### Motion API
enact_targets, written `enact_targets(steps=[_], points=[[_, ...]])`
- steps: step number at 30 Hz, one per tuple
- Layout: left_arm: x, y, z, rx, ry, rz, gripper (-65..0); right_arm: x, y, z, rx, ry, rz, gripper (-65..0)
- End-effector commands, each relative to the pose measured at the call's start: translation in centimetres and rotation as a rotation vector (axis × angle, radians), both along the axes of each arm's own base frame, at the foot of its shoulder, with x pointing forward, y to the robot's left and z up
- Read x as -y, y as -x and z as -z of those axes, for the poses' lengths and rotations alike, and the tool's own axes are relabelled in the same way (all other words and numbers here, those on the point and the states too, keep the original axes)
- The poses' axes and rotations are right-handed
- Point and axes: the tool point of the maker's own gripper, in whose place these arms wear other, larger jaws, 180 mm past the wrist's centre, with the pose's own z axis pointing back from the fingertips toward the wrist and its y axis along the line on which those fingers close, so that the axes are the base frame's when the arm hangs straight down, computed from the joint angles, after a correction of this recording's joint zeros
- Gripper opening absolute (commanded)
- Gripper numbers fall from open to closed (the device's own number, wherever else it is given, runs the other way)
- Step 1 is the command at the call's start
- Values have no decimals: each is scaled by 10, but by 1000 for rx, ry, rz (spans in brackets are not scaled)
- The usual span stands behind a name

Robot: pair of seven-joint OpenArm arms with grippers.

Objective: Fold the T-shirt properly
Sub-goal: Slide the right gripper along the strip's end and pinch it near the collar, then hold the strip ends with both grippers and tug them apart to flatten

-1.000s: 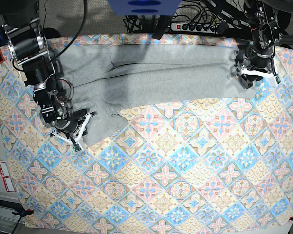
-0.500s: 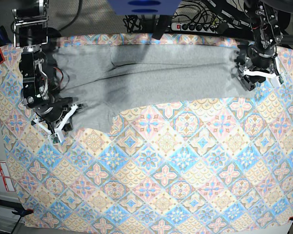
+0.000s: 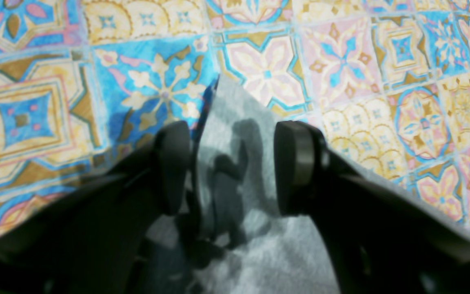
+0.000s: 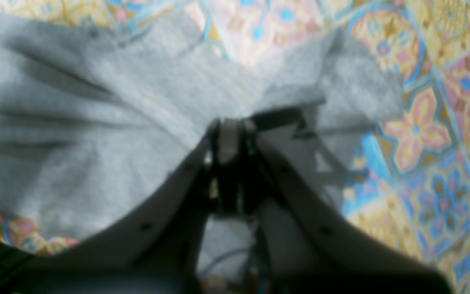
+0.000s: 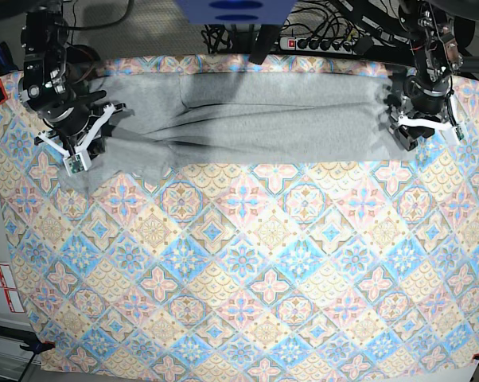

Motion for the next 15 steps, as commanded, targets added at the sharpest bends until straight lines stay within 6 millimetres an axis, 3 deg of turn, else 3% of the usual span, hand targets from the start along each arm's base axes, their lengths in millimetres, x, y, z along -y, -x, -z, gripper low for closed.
enact_targets(steps=[1, 6, 15], points=[[-5, -4, -6, 22, -17, 4, -322, 2, -3, -7, 27, 13, -12, -649], [-7, -5, 2, 9, -4, -10, -322, 4, 27, 8, -61, 21, -9, -649], [-7, -6, 2, 12, -3, -9, -322, 0, 44, 9, -90, 22, -23, -650]])
